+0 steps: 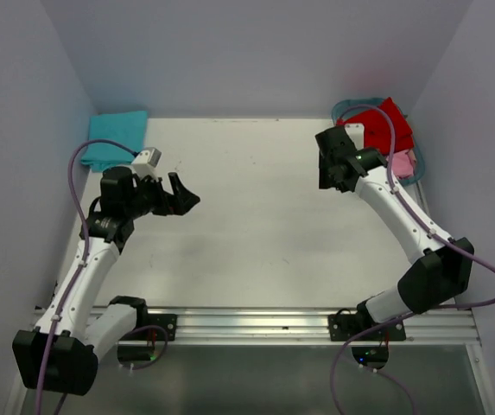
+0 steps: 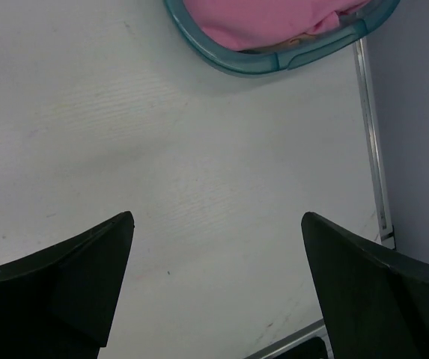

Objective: Fold and stack the t-shirts
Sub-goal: Grab crumpled tshirt from bin with the right arm

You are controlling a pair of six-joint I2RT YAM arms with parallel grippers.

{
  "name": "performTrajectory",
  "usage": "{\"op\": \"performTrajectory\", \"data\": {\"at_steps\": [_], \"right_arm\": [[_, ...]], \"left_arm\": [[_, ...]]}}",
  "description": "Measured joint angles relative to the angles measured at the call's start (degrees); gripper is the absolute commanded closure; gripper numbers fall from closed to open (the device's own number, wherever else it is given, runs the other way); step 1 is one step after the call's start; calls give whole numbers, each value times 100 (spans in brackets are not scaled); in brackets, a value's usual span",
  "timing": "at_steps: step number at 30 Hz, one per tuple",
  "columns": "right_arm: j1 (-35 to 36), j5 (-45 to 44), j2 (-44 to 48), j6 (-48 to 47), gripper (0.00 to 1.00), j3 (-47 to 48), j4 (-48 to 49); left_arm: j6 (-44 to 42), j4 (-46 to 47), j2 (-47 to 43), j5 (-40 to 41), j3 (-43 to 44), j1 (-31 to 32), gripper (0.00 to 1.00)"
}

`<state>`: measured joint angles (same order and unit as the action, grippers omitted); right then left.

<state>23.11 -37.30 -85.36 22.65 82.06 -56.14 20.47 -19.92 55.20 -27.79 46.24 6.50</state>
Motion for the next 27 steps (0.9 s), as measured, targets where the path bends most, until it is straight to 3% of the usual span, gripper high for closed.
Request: {"op": "performTrajectory", "data": {"at_steps": [7, 12, 20, 24, 27], "right_arm": [[-1661, 966, -619, 101, 1, 527, 234], [-2837, 1604, -2284, 201, 1, 2396, 306], [-2988, 2734, -5268, 9, 2, 5952, -13], [-2966, 3215, -5563, -90, 4, 6155, 85], [-2975, 3405, -5580, -111, 18, 6102, 221]], "left_arm": [[55, 146, 625, -24, 4, 352, 0], [125, 173, 660, 50, 87, 531, 0], [149, 186, 437, 291, 85, 564, 0], [157, 210, 260, 321, 61, 566, 0], [166, 243, 243, 323, 0, 566, 0]]}}
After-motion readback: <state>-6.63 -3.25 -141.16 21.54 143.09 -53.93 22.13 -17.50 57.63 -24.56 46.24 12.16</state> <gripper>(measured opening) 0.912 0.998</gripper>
